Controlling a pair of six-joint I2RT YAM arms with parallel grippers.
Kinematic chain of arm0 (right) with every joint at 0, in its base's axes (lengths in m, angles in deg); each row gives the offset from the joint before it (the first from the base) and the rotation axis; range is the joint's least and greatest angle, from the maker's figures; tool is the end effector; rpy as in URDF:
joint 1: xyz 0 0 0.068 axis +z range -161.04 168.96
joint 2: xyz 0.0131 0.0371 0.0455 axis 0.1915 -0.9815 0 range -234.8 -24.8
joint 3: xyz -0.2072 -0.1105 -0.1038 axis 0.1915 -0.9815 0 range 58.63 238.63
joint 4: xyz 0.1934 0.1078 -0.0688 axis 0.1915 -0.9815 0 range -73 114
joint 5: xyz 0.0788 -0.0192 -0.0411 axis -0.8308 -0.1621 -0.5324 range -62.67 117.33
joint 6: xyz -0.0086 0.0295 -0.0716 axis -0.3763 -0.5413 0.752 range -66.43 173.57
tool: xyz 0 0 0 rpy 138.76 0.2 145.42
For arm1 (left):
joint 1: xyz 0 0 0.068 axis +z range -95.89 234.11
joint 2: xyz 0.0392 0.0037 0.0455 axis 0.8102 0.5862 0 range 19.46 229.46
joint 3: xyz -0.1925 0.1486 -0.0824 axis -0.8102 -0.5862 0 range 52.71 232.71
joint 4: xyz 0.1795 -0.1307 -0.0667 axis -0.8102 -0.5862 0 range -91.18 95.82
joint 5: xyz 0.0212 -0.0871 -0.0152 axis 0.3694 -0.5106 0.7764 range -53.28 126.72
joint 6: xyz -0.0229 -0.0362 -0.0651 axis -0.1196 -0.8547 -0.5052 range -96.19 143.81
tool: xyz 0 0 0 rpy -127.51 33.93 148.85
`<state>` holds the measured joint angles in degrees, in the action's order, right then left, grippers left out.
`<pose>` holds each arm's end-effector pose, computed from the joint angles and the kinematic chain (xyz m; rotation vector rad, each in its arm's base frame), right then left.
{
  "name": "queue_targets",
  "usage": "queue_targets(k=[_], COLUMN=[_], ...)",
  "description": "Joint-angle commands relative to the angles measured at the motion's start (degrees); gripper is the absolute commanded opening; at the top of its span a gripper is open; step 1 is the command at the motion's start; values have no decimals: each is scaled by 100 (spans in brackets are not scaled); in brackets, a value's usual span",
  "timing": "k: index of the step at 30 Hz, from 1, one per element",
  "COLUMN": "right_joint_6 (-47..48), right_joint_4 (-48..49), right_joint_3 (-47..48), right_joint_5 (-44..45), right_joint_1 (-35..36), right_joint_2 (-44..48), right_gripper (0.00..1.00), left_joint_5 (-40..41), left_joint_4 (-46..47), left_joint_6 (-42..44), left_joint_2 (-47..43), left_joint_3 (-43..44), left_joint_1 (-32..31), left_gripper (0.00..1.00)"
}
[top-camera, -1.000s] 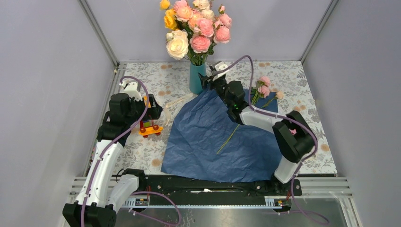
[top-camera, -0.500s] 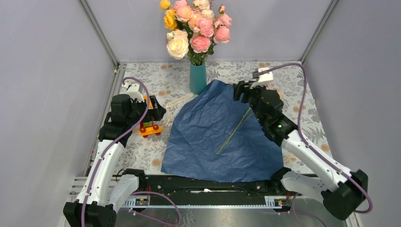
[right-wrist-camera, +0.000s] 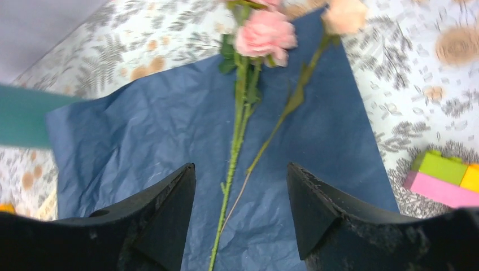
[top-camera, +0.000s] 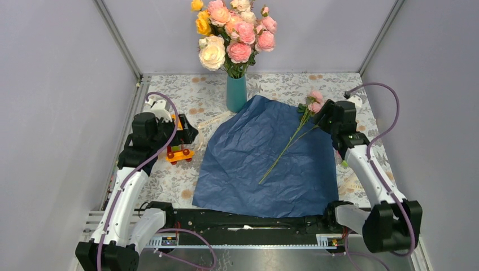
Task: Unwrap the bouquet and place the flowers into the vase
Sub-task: Pick up the fake flower from the wrapping paper.
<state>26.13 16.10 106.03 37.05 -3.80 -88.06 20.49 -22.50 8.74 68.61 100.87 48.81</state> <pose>0.2572 0.0213 0.2776 0.4559 1.9330 0.2247 0.1901 -0.0363 0.2894 -0.0043 2.1002 -0.5103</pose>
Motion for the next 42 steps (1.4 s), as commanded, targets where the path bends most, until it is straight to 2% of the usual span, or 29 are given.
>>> queue_targets(k=[1,7,11,21,28,42], right_joint_6=[-1042,-1567,-1881,-2128,-2303,-2217], right_joint_4=[332,896,1238,1125,1200,420], right_joint_3=[-116,-60,5,394,695,1610], right_joint_5=[-430,-31,-60,604,671,448], right_joint_1=[-500,-660,-689,-689,-852,-857], right_joint_2=[-514,-1468,-2048,-2923,-3429,-4087], right_gripper=[66,65,60,57,50,45], left_joint_5=[87,79,13,-60,-80,-100], left_joint_4=[344,393,430,426,432,432], left_joint_6=[-53,-122,-162,-180,-180,-198], left_joint_2=[-184,-229,-229,-212,-197,-195], left_joint_3=[27,18,1,8,-9,-17], left_joint_1=[-6,-6,-4,3,3,3], left_gripper=[92,92,92,92,92,92])
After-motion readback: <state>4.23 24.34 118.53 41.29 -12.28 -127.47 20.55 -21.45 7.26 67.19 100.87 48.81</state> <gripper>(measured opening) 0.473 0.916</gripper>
